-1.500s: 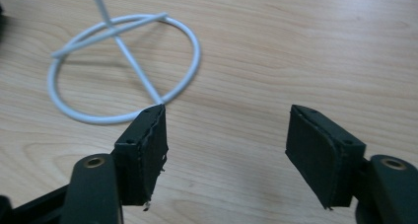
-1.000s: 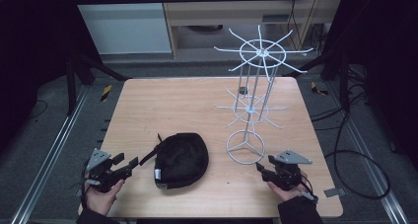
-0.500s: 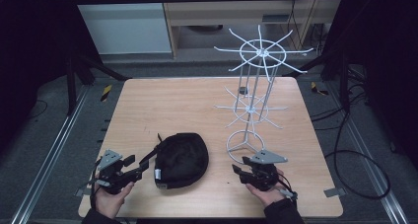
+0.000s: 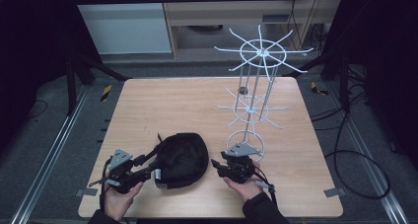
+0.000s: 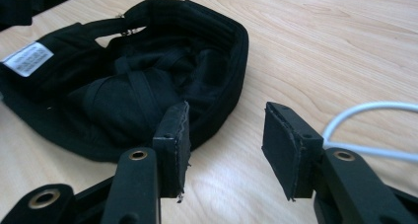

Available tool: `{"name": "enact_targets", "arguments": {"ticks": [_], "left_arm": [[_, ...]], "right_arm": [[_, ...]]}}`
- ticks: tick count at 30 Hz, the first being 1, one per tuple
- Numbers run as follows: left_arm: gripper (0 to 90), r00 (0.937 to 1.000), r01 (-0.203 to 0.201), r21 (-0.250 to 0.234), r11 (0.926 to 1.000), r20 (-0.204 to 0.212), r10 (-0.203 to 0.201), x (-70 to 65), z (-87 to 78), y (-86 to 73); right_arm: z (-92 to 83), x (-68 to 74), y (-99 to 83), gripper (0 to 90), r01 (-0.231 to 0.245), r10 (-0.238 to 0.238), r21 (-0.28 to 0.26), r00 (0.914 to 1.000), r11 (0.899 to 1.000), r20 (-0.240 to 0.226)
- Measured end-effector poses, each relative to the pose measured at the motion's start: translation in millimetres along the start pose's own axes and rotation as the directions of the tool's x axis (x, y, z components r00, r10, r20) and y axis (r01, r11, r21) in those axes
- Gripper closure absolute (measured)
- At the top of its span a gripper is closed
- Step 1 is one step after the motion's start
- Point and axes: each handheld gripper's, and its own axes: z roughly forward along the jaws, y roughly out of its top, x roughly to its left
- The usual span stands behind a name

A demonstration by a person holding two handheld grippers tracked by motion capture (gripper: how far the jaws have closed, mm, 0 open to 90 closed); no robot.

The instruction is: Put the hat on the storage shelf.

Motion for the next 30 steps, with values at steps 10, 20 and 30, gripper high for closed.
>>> {"name": "enact_targets", "arguments": {"ticks": [10,20,30], "left_arm": [[50.0,0.9993,-0.031,0.153,0.9877,-0.015,0.034,-9.4,26.3,-4.4],[64.1,0.9998,-0.018,0.233,0.9724,0.001,0.019,-6.7,28.3,-12.3],[70.1,1.0,-0.005,0.281,0.9597,0.007,0.004,-5.3,29.1,-17.9]], "right_arm": [[30.8,2.9,13.8,53.2,0.008,-0.008,0.032,1.0,0.999,0.002],[53.2,1.4,7.8,52.4,-0.006,0.007,0.094,1.0,0.996,-0.006],[65.8,0.8,5.9,71.4,-0.067,0.075,0.158,0.9961,0.985,-0.047]]}}
